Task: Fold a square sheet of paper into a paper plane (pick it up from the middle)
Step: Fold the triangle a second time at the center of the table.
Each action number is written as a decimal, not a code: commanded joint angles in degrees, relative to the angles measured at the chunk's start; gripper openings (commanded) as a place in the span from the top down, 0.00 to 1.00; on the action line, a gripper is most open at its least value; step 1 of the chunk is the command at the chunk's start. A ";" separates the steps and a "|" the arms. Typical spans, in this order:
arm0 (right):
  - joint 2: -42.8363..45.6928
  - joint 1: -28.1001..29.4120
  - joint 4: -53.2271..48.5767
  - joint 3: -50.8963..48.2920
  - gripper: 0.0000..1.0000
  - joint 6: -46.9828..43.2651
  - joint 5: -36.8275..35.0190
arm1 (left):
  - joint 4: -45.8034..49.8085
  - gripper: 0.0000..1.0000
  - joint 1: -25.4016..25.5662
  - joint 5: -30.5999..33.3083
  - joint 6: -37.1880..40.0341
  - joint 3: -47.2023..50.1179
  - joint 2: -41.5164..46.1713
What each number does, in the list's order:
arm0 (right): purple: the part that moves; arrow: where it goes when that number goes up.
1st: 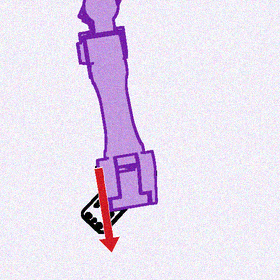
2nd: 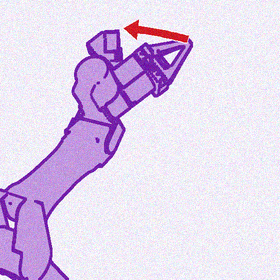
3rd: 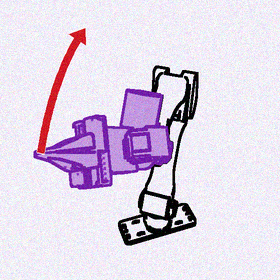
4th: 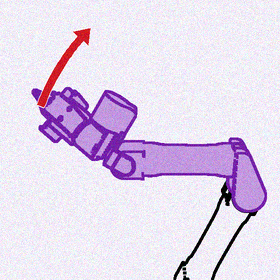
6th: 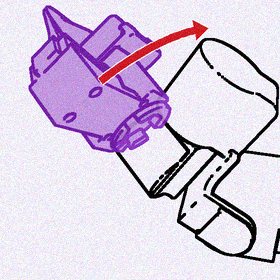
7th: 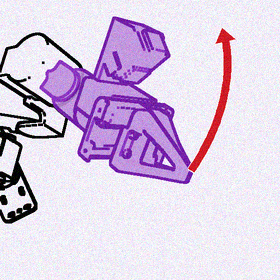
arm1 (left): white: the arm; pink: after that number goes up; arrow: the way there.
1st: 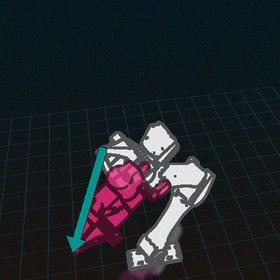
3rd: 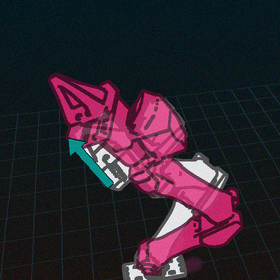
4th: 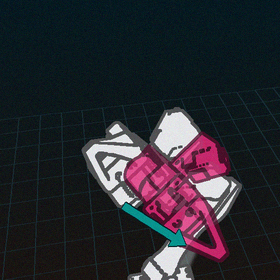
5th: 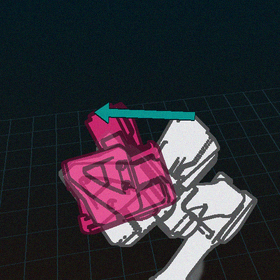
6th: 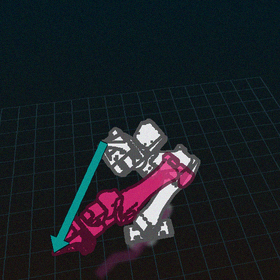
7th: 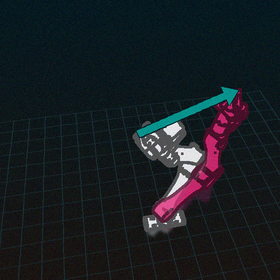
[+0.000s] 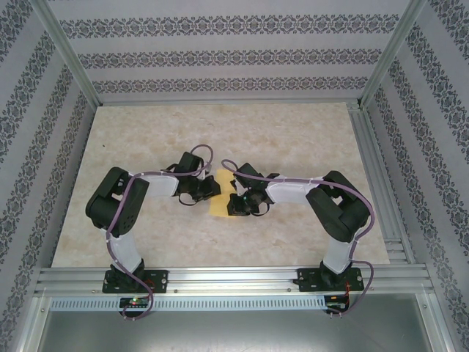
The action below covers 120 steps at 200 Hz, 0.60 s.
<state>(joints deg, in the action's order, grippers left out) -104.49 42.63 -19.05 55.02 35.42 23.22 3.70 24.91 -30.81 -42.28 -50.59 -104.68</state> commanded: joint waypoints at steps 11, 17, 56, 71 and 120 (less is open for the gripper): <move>-5.21 -0.31 -10.04 -3.42 0.89 -1.14 -10.97 | 2.05 0.86 -5.03 7.72 5.36 -2.28 -0.79; -5.12 -0.31 -10.01 -3.41 0.89 -1.06 -10.80 | 2.49 0.86 -5.03 7.49 5.81 -2.56 0.05; -4.08 -0.33 -8.97 -3.31 0.89 -0.78 -9.06 | 2.63 0.83 -4.16 5.21 4.89 -0.02 8.45; -3.47 -0.37 -8.34 -3.33 0.89 -0.60 -8.15 | 2.91 0.83 -2.73 5.54 3.94 2.01 11.75; 0.56 -1.70 -1.79 -3.59 0.89 0.56 -0.41 | 0.56 0.85 4.59 5.01 0.17 5.12 12.01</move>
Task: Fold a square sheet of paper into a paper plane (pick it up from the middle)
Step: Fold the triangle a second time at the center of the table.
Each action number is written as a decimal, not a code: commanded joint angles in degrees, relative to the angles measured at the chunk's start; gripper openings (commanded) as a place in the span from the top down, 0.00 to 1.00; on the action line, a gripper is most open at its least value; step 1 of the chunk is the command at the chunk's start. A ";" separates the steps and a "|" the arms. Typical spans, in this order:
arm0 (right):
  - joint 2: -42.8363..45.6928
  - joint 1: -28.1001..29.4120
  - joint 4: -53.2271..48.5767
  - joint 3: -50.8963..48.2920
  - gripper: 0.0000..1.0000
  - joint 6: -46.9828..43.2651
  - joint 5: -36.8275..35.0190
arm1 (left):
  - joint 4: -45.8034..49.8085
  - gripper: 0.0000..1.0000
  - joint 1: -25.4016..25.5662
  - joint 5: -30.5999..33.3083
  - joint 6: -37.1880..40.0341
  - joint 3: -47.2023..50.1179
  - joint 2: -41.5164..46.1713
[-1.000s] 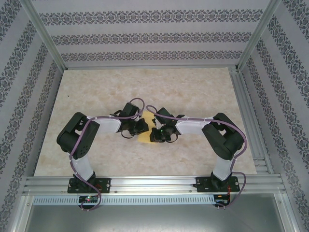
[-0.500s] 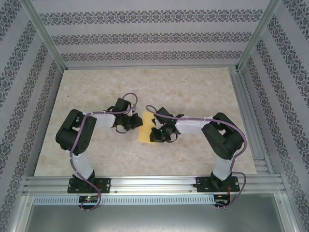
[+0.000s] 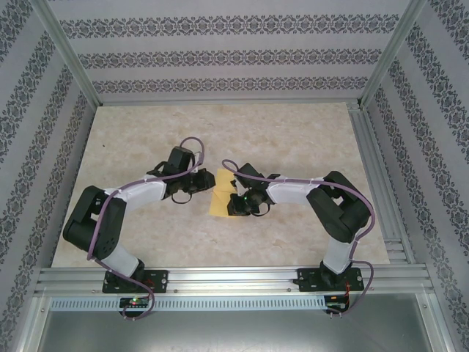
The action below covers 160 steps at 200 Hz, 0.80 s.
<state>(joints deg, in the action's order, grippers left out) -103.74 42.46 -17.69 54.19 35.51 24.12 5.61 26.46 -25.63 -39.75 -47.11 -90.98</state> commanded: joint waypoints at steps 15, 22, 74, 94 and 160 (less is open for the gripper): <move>0.10 -2.01 -2.31 -1.99 0.89 1.01 -0.22 | -3.40 0.87 4.87 -0.99 -3.86 1.68 -4.09; -0.19 -2.05 -2.71 -1.47 0.89 1.09 -0.46 | -3.86 0.88 5.42 -1.14 -4.39 1.54 -5.14; -2.43 -2.03 -5.35 -0.92 0.90 0.88 -2.36 | -6.22 0.90 8.14 -2.56 -6.19 0.43 -9.83; -3.01 -1.97 -5.87 -1.01 0.90 0.84 -2.74 | -7.47 0.90 8.17 -2.94 -7.06 0.20 -11.03; -5.21 -1.57 -10.87 -1.41 0.90 -0.60 -7.96 | 0.03 0.90 7.53 3.55 -5.89 -2.46 -12.32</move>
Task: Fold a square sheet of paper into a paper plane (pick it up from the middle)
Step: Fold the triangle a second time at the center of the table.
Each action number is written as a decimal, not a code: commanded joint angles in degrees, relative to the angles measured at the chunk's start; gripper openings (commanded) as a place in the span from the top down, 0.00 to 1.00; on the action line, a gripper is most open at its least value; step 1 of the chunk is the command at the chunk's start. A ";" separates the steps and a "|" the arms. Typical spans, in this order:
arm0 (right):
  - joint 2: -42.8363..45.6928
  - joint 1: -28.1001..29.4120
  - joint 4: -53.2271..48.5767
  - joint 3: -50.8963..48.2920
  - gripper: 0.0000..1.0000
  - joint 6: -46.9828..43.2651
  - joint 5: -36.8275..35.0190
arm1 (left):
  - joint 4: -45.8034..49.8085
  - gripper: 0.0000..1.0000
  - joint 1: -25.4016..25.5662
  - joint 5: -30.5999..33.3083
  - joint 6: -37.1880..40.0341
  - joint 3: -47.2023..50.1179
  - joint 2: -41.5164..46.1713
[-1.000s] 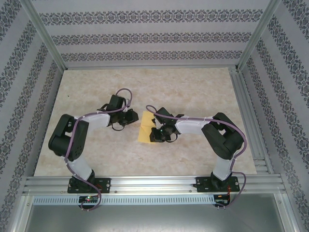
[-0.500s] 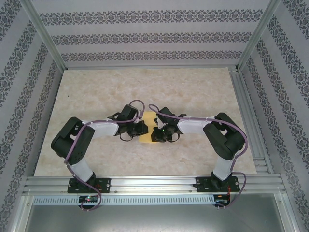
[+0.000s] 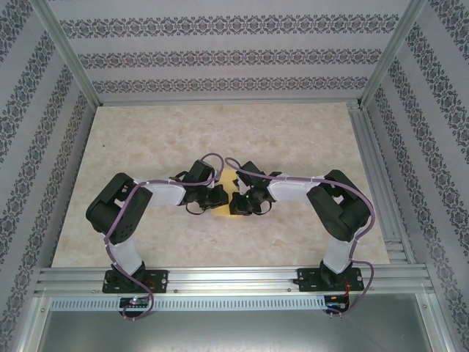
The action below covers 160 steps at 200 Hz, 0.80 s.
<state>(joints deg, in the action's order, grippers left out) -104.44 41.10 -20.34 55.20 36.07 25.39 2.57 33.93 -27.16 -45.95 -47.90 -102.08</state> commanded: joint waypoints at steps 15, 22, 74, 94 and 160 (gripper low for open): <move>-5.01 -0.22 -9.39 -2.71 0.90 -1.44 -10.67 | 3.96 0.89 -1.33 5.83 0.99 -1.85 -1.05; -5.07 -0.28 -9.33 -3.02 0.90 -1.40 -10.88 | 4.31 0.89 -2.11 6.08 1.40 -1.93 -0.95; -4.86 -0.19 -8.78 -3.28 0.90 -1.58 -11.15 | 5.41 0.88 -9.09 6.44 6.00 -6.28 -3.92; -3.47 -0.12 -7.48 -3.21 0.89 -1.51 -10.25 | 6.18 0.86 -10.76 6.16 7.28 -9.11 -4.91; 8.66 -0.40 -2.66 5.16 0.72 -0.56 -6.56 | 9.50 0.66 -12.30 8.46 7.86 -6.24 4.57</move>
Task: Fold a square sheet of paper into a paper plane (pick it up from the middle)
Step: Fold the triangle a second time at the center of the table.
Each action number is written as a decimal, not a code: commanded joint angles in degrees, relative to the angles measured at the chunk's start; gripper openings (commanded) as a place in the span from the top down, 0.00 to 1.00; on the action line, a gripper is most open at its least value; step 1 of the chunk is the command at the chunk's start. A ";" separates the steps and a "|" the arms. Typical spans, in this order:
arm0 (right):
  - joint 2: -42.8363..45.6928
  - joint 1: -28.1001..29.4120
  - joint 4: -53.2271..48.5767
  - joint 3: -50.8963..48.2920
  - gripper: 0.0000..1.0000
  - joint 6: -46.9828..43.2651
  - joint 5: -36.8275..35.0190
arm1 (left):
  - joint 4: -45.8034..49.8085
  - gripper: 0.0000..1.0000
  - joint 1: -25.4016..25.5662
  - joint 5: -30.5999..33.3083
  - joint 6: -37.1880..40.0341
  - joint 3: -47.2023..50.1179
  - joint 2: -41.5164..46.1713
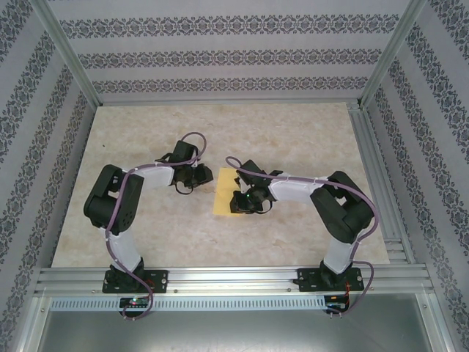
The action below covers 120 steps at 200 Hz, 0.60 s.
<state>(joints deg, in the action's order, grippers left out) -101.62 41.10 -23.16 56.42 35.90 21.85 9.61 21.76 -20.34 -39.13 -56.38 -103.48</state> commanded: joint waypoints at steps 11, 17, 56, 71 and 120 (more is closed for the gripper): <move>7.85 -0.67 0.31 4.93 0.68 -0.53 -4.08 | 2.30 0.59 -0.14 1.32 0.30 4.26 8.39; 8.71 -1.00 0.35 5.26 0.67 -0.57 -4.99 | 2.22 0.56 -0.07 0.97 0.02 5.32 9.65; 6.62 -3.62 -2.16 8.07 0.60 -2.52 -9.14 | 5.31 0.36 0.76 -0.66 0.44 8.10 14.62; 4.54 -3.58 -3.20 9.40 0.60 -3.33 -8.57 | 5.53 0.33 1.89 -1.52 -0.18 8.39 15.22; -0.33 -2.94 -3.15 11.08 0.72 -4.77 -4.00 | 0.38 0.44 6.01 -3.29 -5.16 9.62 13.38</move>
<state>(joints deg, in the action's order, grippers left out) -100.25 37.52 -25.54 65.69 32.77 15.57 12.95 25.93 -21.80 -41.12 -47.57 -89.45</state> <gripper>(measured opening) 0.310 0.606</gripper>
